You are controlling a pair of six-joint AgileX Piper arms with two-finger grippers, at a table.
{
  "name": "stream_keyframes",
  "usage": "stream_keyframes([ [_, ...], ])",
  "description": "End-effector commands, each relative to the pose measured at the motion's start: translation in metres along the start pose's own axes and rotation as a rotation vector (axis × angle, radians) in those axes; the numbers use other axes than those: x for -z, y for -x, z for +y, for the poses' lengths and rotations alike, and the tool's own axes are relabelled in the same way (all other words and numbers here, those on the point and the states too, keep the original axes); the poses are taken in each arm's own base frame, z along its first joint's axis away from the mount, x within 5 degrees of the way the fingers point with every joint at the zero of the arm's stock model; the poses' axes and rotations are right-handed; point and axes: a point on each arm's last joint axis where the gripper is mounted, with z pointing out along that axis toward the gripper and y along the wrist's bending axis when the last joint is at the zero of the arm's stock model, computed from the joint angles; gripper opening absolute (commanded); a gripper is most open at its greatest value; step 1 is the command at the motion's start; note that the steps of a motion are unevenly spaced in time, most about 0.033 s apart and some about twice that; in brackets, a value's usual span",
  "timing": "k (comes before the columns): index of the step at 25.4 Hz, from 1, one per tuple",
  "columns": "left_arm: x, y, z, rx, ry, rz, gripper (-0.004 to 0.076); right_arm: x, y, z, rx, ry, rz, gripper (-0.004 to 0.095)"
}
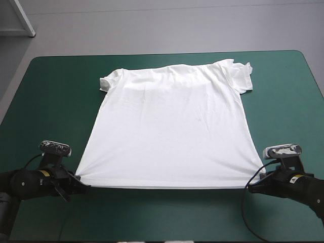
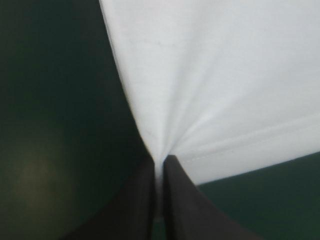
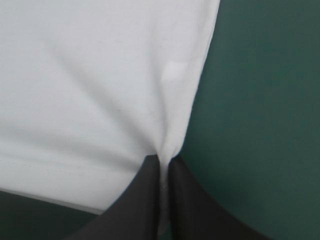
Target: Fold the cloth
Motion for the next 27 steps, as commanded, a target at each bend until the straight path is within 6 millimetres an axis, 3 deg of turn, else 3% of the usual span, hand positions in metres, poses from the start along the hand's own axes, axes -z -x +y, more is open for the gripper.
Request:
stream_keyframes([
  [1, -0.002, -0.006, -0.002, 0.026, -0.008, 0.011, 0.0019, 0.001, -0.002, 0.000, -0.035, -0.001, -0.002, -0.0004],
  [8, -0.017, -0.030, -0.006, 0.057, -0.063, 0.171, 0.0019, -0.005, -0.020, 0.006, -0.073, 0.072, 0.139, -0.0004],
  [16, -0.024, -0.033, -0.007, 0.060, -0.089, 0.191, 0.0026, -0.007, -0.021, 0.006, -0.073, 0.068, 0.139, 0.0020],
  [18, -0.026, -0.032, -0.007, 0.055, -0.108, 0.213, 0.0070, -0.007, -0.022, 0.006, -0.069, 0.067, 0.144, 0.0083],
  [20, -0.030, -0.030, -0.009, 0.055, -0.152, 0.227, 0.0214, -0.006, -0.023, 0.006, -0.077, 0.071, 0.156, 0.0220],
  [21, -0.032, -0.028, -0.010, 0.063, -0.176, 0.225, 0.0328, -0.006, -0.023, 0.006, -0.084, 0.070, 0.157, 0.0307],
  [22, -0.032, -0.028, -0.010, 0.065, -0.179, 0.229, 0.0370, -0.006, -0.023, 0.006, -0.084, 0.070, 0.156, 0.0338],
  [26, -0.029, -0.017, -0.006, 0.083, -0.128, 0.152, 0.0396, -0.004, -0.019, 0.004, -0.076, 0.038, 0.117, 0.0362],
  [27, -0.022, -0.005, -0.002, 0.090, -0.085, 0.088, 0.0396, 0.003, -0.012, 0.000, -0.053, -0.012, 0.061, 0.0362],
])
